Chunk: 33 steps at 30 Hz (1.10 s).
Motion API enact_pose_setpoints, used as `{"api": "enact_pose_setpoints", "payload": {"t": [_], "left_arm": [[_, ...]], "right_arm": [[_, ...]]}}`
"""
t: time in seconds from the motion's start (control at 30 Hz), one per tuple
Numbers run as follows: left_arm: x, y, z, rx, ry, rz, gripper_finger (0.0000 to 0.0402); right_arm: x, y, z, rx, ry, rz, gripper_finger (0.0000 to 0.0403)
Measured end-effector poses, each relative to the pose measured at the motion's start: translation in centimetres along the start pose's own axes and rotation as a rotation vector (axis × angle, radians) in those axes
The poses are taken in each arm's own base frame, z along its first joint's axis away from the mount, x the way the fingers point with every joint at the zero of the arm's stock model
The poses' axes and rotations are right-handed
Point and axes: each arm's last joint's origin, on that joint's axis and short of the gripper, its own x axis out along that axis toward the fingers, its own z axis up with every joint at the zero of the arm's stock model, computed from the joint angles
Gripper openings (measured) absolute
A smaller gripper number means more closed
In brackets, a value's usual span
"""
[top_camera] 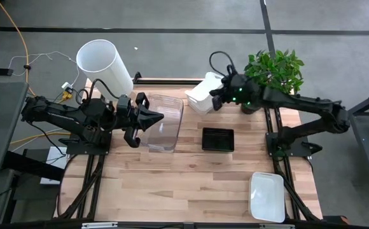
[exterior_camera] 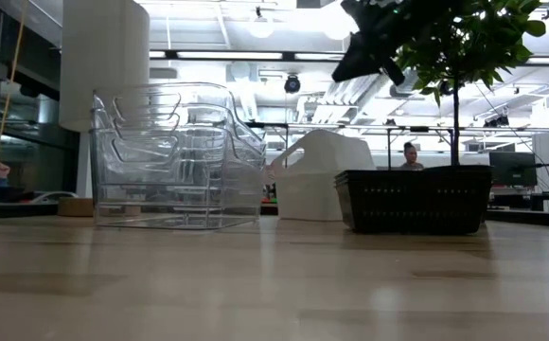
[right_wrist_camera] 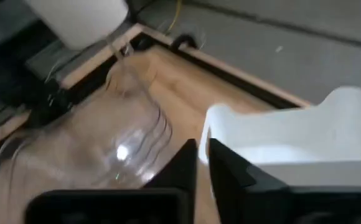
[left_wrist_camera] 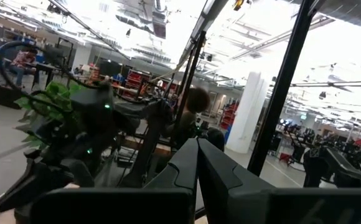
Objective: Stack baskets by color
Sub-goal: Stack the left white bin on top of the top white bin
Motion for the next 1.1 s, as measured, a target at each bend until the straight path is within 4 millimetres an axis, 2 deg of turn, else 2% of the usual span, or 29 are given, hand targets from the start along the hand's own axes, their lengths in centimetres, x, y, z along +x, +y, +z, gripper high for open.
{"api": "enact_pose_setpoints", "payload": {"t": [0.13,0.3,0.43,0.6,0.9,1.0,1.1], "left_arm": [[0.0,0.0,0.0,0.000,0.000,0.001,0.0000],[0.0,0.0,0.0,-0.001,0.000,0.001,0.0000],[0.0,0.0,0.0,-0.003,0.000,0.001,0.0000],[0.0,0.0,0.0,-0.001,0.000,0.001,0.0000],[0.0,0.0,0.0,0.000,-0.003,0.014,0.0000],[0.0,0.0,0.0,0.000,-0.003,0.013,0.0000],[0.0,0.1,0.0,0.000,-0.004,0.016,0.0000]], "right_arm": [[-0.4,-0.9,0.5,-0.091,0.133,0.069,0.0103],[0.5,-0.1,1.5,-0.421,0.306,0.067,0.0204],[2.1,1.2,2.3,-0.714,0.403,0.053,0.0250],[4.5,2.2,2.5,-0.956,0.525,0.022,0.0260],[10.0,1.7,0.5,-1.154,0.707,-0.030,0.0251],[10.9,1.4,-0.1,-1.209,0.752,-0.031,0.0242],[11.2,1.3,-0.5,-1.234,0.774,-0.022,0.0216]]}}
